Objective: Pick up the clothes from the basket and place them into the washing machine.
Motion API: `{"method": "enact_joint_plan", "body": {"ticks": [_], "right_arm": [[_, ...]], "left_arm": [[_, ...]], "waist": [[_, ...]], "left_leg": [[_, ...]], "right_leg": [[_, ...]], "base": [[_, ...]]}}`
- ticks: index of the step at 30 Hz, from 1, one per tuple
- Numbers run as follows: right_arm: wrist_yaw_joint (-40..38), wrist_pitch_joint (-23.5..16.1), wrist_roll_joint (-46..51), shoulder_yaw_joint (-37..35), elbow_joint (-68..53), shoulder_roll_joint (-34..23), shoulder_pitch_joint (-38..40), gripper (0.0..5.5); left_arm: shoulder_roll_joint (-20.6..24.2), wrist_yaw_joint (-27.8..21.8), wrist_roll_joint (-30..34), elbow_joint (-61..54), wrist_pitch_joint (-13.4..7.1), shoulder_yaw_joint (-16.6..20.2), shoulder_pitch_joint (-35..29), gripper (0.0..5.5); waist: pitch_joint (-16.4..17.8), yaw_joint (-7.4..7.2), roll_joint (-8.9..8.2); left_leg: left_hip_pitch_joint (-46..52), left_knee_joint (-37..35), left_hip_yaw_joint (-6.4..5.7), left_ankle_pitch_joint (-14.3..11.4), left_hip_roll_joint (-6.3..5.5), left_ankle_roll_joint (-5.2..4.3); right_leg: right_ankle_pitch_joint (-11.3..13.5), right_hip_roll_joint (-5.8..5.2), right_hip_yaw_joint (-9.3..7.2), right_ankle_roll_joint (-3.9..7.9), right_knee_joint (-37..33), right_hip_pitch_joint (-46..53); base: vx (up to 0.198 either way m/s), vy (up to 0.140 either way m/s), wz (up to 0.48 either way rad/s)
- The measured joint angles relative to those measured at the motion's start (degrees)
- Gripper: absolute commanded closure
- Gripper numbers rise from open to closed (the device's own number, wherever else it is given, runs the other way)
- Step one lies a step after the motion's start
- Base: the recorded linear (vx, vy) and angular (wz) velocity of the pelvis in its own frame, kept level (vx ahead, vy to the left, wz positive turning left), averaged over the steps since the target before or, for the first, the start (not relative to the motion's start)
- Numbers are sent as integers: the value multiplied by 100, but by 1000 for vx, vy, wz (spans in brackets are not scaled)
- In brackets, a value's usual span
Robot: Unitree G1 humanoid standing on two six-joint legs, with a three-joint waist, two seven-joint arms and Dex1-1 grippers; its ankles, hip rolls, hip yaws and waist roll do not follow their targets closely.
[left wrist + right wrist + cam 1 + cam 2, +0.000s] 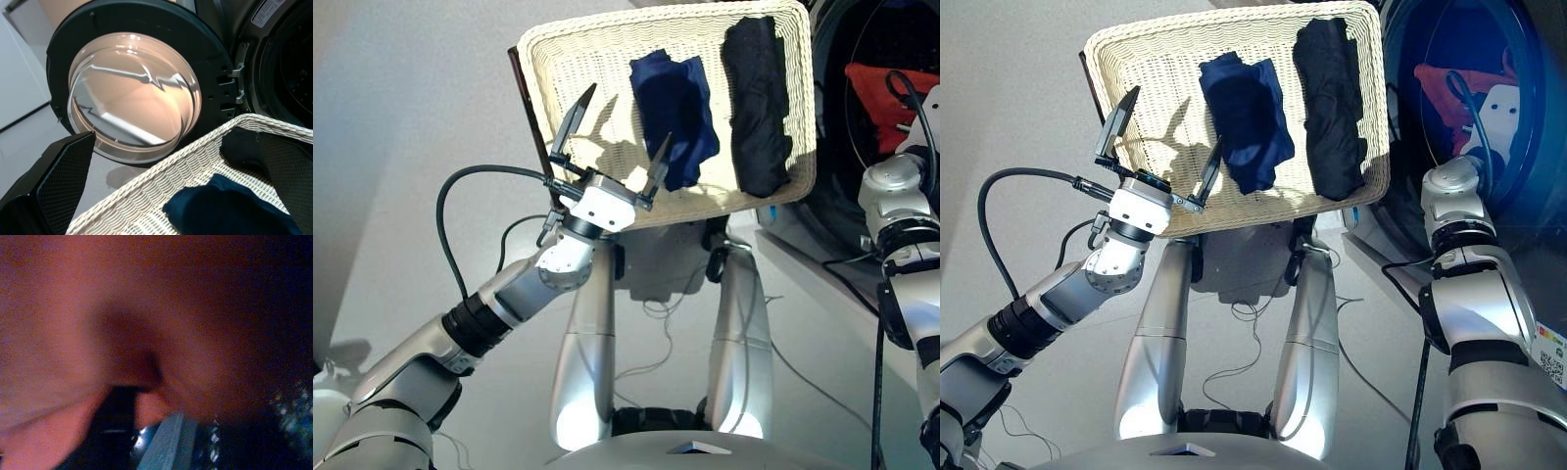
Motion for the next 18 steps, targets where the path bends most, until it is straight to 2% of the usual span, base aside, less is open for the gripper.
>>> {"method": "enact_joint_plan", "body": {"ticks": [4,8,11,18], "right_arm": [[216,-146,385,-35,-10,5,0,0],[428,-316,832,-154,-121,58,25,0],[627,-500,1364,-392,-166,232,26,0],[898,-697,1802,-411,-684,804,218,0]], "left_arm": [[-2,-7,-56,0,1,15,16,0],[-20,-20,-105,0,14,188,111,0],[-31,-51,-113,-1,36,247,177,0],[-79,-126,-178,0,124,370,306,0]], "waist": [[0,-1,0],[0,-13,0],[0,-21,-1],[0,-110,-4]], "left_leg": [[3,2,11,-4,0,5],[12,1,17,-5,3,7],[24,-1,28,-8,9,7],[83,-15,60,-19,40,14]], "right_leg": [[1,2,10,2,-4,0],[3,7,17,2,-10,5],[3,13,27,2,-9,8],[35,52,84,16,-62,45]], "base": [[0,0,0],[0,0,0],[0,0,0],[0,0,0]]}}
